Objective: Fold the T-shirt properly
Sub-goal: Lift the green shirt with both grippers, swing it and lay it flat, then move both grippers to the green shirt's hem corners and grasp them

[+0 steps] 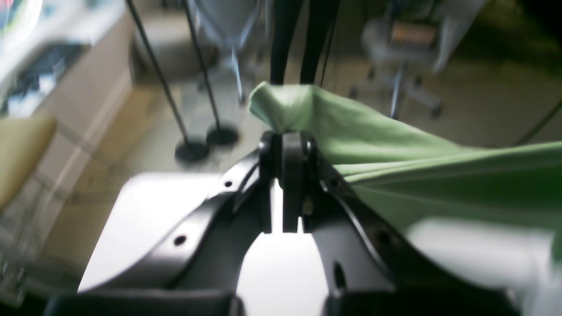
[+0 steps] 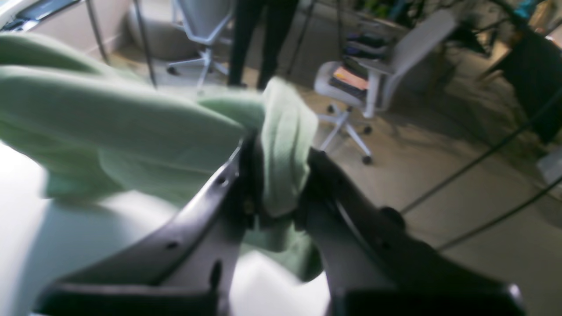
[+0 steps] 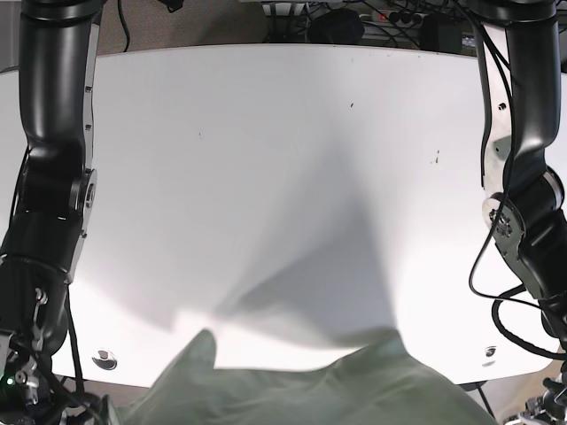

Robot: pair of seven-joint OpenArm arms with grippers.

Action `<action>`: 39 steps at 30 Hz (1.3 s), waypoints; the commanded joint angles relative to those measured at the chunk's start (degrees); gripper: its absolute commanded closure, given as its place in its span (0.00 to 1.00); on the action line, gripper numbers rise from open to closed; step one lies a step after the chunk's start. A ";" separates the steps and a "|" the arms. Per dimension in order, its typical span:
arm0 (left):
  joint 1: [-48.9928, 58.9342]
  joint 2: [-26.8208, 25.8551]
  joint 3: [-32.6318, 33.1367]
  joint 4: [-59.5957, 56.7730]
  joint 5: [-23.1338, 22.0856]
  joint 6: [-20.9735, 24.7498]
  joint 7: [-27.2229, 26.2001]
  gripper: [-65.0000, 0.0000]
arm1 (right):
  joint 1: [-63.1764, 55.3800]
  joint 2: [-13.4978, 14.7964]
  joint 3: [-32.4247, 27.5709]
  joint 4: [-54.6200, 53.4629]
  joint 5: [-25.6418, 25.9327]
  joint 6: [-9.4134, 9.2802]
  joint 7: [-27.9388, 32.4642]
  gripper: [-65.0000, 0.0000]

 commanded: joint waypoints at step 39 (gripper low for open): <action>91.35 10.74 -31.88 54.69 -1.48 -9.87 3.91 0.98 | -90.01 -8.70 16.53 27.10 0.70 11.15 11.89 0.71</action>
